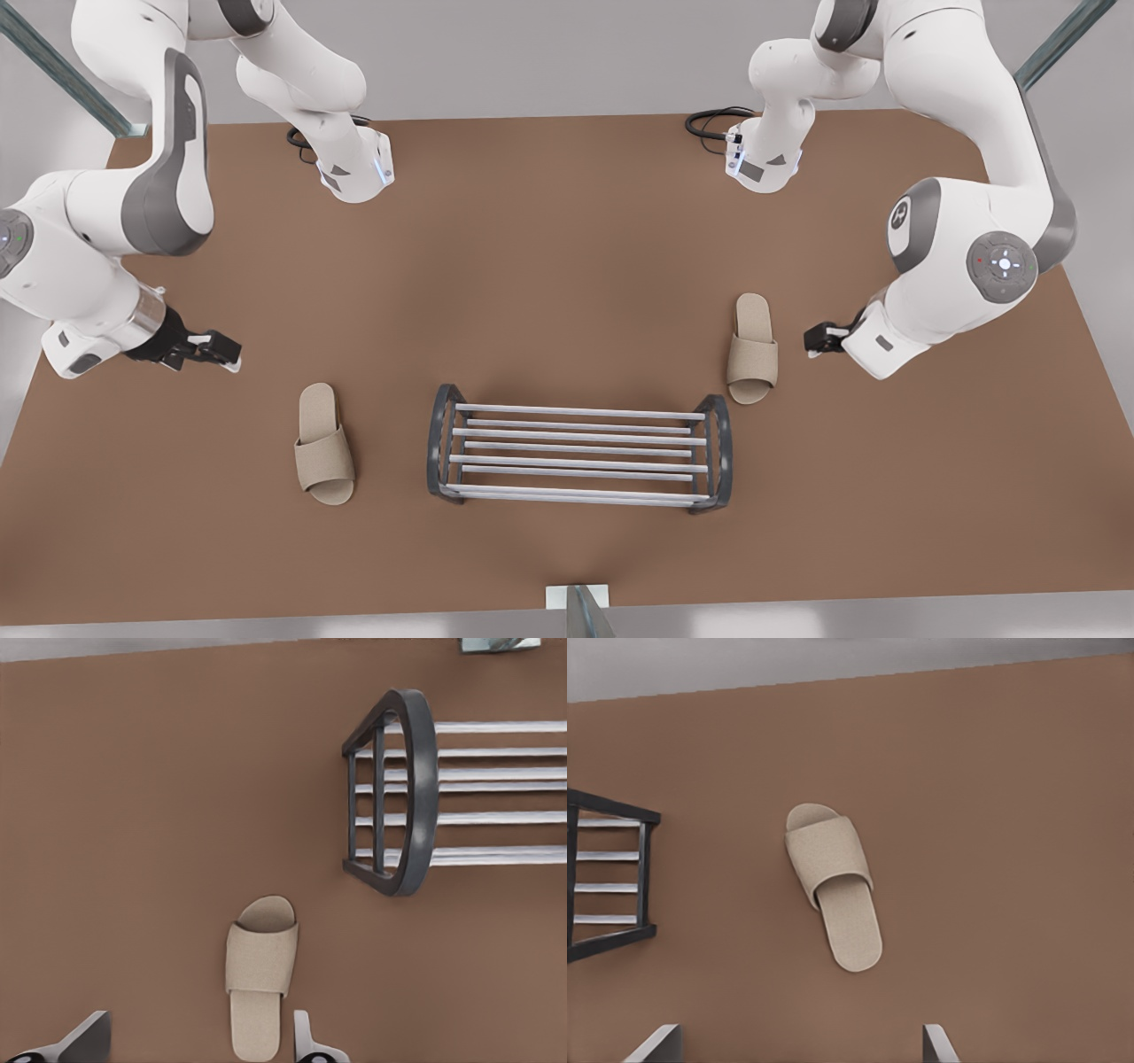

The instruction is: Place the right shoe on the shoe rack with the right arm, and place the left shoe on the shoe rack with the left arm

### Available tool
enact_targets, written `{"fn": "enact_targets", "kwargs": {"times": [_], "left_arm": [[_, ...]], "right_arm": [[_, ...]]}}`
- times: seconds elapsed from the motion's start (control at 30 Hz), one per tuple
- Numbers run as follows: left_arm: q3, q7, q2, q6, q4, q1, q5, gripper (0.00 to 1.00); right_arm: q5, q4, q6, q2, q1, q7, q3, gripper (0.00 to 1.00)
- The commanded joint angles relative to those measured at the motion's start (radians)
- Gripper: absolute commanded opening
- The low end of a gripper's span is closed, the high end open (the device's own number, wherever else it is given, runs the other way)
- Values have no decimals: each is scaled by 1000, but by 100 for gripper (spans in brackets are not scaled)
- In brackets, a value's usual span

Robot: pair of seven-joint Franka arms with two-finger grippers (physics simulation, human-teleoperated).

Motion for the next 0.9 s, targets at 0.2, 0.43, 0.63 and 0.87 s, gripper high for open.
{"fn": "enact_targets", "kwargs": {"times": [0.2,0.43,0.63,0.87], "left_arm": [[-53,-28,-321,345,-560,45,-12,100],[-76,2,-525,1407,-1413,70,-6,100],[-112,7,-360,1902,-1611,70,-3,100],[-109,8,-330,1904,-1579,95,-1,100]], "right_arm": [[-12,-161,96,-119,-3,-78,31,100],[-8,-901,916,-447,-9,-67,54,100],[-8,-993,1241,-441,-14,-58,57,100],[-8,-1156,1748,-266,-15,-35,57,100]]}}
